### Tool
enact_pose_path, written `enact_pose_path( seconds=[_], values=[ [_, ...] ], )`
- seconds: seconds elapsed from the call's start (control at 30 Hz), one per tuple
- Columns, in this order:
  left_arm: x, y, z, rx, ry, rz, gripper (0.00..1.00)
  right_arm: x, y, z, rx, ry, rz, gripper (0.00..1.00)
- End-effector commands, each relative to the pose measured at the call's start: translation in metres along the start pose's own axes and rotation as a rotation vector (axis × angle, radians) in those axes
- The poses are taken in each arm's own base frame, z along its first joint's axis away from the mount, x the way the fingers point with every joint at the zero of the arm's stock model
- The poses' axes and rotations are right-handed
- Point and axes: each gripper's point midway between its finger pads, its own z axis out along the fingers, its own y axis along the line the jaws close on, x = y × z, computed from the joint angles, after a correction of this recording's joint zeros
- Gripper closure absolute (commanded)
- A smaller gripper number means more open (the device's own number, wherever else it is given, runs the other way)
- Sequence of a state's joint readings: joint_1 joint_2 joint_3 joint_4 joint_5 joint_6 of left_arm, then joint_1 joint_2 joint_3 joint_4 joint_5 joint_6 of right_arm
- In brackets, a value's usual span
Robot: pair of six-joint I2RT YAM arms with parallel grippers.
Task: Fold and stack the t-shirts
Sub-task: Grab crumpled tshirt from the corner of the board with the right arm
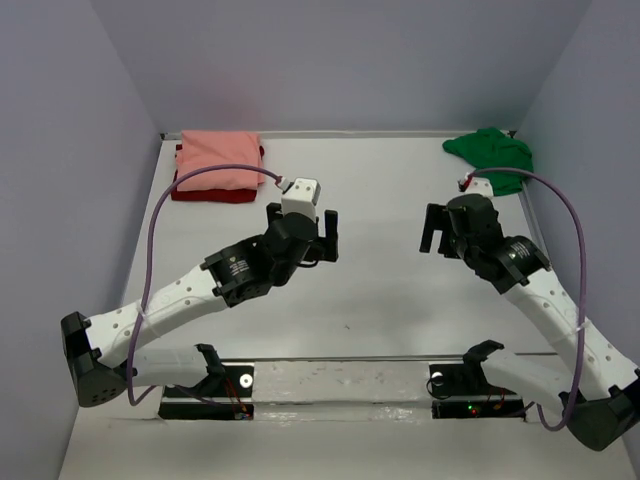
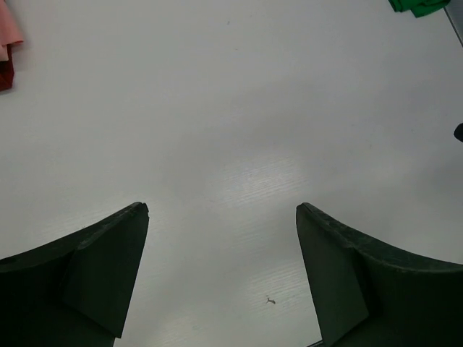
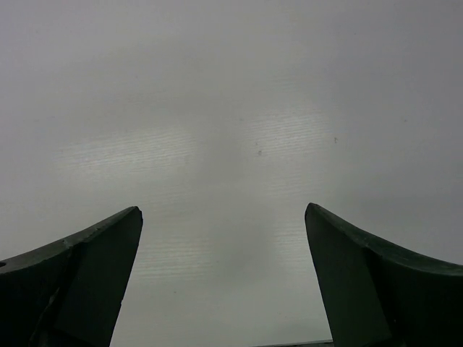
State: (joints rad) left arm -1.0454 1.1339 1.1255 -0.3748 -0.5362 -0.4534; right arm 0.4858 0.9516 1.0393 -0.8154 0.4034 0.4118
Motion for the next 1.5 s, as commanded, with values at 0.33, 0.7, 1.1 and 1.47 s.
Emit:
enact_pose_path(
  seconds=[0.33,0.7,1.1,1.47],
  values=[
    [-0.009,0.000,0.005,0.035,-0.080,-0.041,0.07,-0.144,-0.024,0.096,0.242,-0.116,0.021,0.08],
    [-0.039,0.046,0.025,0.037,-0.104,-0.097,0.07,-0.207,-0.161,0.218,0.419,-0.061,0.087,0.30],
    [-0.035,0.040,0.037,0.076,-0.059,-0.105,0.07,-0.110,-0.218,0.289,0.499,0.163,0.180,0.46],
    [-0.039,0.040,0.033,0.089,-0.059,-0.115,0.07,-0.094,-0.212,0.320,0.331,0.198,0.252,0.49]
  ],
)
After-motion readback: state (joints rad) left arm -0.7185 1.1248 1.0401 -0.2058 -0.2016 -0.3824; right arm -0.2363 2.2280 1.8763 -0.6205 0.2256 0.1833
